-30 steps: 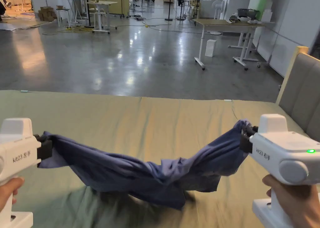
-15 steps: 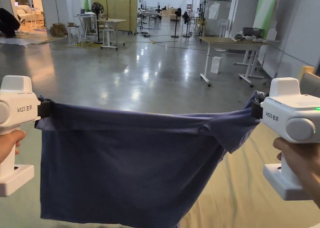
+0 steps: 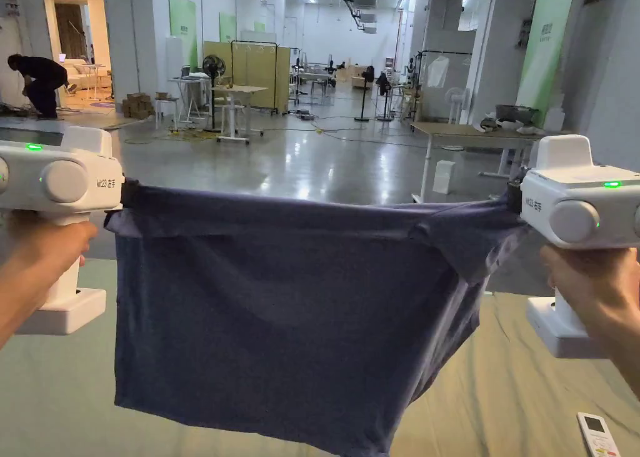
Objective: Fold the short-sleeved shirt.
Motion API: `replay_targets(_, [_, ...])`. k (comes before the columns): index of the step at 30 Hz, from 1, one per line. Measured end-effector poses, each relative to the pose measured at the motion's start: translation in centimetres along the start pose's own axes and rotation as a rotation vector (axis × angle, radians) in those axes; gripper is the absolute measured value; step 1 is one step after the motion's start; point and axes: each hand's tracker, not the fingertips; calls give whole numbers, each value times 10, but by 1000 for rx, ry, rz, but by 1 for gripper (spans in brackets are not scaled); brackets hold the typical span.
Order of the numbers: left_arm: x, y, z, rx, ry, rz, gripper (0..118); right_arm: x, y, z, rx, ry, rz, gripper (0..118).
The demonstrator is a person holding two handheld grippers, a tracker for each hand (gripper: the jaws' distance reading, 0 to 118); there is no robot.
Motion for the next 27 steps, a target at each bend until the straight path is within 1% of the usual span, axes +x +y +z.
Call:
replay_targets(3, [0, 23, -2, 32, 6, -2, 6, 0, 23, -8, 40, -22, 29, 4])
replay_targets(7, [3, 47, -4, 55, 11, -8, 6, 3, 47, -16, 62, -42, 28, 4])
replay_targets(9, [5, 51, -3, 65, 6, -21, 6, 3, 54, -21, 82, -58, 51, 4])
replay_targets(12, [7, 48, 0, 72, -1, -10, 6, 6, 53, -19, 86, -68, 45, 5])
replay_targets(14, [10, 37, -1, 57, -6, -19, 6, 4, 45, -11, 79, -64, 36, 4])
replay_targets(17, [10, 10, 0, 33, -17, -21, 6, -1, 23, -2, 60, -58, 52, 4])
replay_targets(19, [6, -11, 2, 11, -34, -7, 6, -2, 7, 8, 43, -44, 49, 4])
replay_targets(21, [4, -38, 8, -7, -47, 7, 6, -4, -15, 21, 31, -33, 45, 5])
replay_targets(24, [2, -85, 21, -55, -68, 3, 6, -10, -50, 45, 11, -18, 67, 5])
replay_targets(25, [2, -102, 25, -70, -76, 16, 6, -11, -62, 54, -8, -3, 86, 5])
replay_targets(27, [-1, -136, 37, -112, -107, 32, 6, -11, -88, 77, -29, 13, 85, 4])
